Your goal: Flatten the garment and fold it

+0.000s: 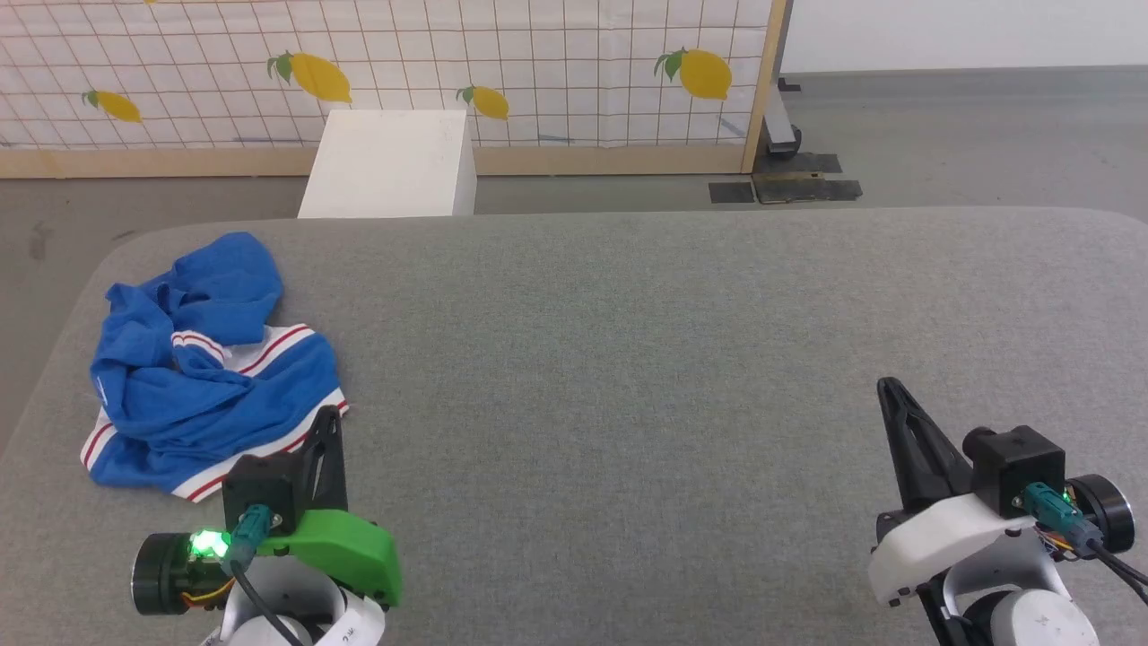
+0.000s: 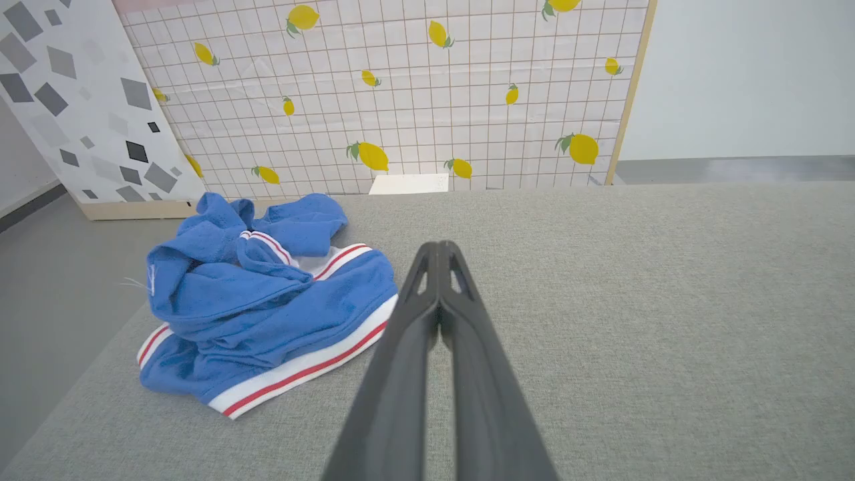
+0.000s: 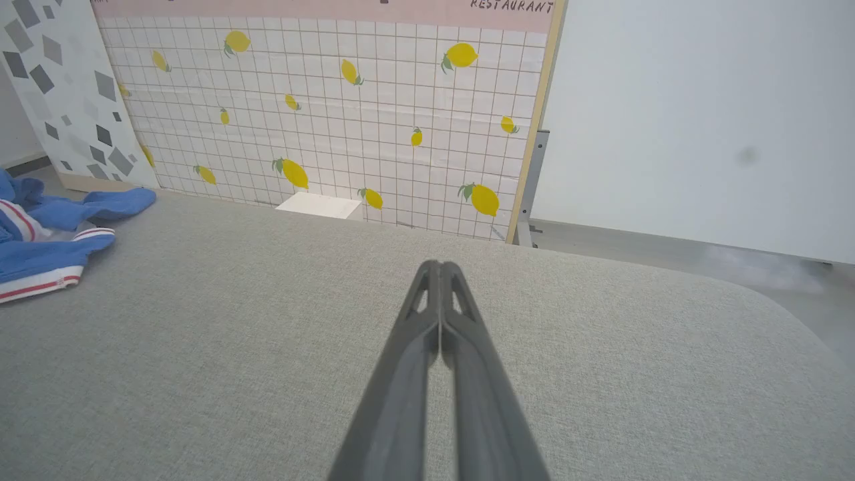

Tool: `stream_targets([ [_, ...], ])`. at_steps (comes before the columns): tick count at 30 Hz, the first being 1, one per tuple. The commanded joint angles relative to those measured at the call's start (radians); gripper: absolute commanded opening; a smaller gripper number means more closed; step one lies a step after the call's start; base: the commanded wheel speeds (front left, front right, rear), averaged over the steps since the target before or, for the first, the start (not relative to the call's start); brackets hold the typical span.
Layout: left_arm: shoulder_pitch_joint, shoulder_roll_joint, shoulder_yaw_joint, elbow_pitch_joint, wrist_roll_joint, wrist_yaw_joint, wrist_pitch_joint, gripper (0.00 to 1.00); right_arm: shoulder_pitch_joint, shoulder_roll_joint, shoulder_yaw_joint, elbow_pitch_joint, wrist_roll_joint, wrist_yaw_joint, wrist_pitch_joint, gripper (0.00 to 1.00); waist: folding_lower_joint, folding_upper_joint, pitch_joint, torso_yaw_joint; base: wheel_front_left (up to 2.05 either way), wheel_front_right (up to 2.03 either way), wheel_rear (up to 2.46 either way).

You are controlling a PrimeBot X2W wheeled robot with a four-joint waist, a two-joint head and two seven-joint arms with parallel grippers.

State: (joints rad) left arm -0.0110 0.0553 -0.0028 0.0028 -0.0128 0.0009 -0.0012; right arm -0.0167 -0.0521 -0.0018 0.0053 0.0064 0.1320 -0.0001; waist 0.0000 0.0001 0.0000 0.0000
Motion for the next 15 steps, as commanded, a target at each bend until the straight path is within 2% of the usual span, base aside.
stream_targets([
  [1,0.011,-0.005,0.003,-0.003,0.013,-0.001,0.001,0.0,0.017,0.002,0.002,-0.005,-0.006,-0.001,0.0,0.0,0.0,-0.0001,0.0,0.0,0.0,0.0,0.0],
  [13,0.011,-0.005,0.003,-0.003,0.013,-0.001,0.001,0.0,0.017,0.002,0.002,-0.005,-0.006,-0.001,0.0,0.0,0.0,-0.0001,0.0,0.0,0.0,0.0,0.0],
  [14,0.0,0.0,0.0,0.0,0.0,0.0,0.0,1.0,0.0,0.0,0.0,0.0,0.0,0.0,0.0,1.0,0.0,-0.0001,0.0,0.0,0.0,0.0,0.0],
  [15,0.0,0.0,0.0,0.0,-0.001,0.0,0.0,1.0,0.0,0.0,0.0,0.0,0.001,0.0,0.0,1.0,0.0,-0.0001,0.0,0.0,0.0,0.0,0.0],
])
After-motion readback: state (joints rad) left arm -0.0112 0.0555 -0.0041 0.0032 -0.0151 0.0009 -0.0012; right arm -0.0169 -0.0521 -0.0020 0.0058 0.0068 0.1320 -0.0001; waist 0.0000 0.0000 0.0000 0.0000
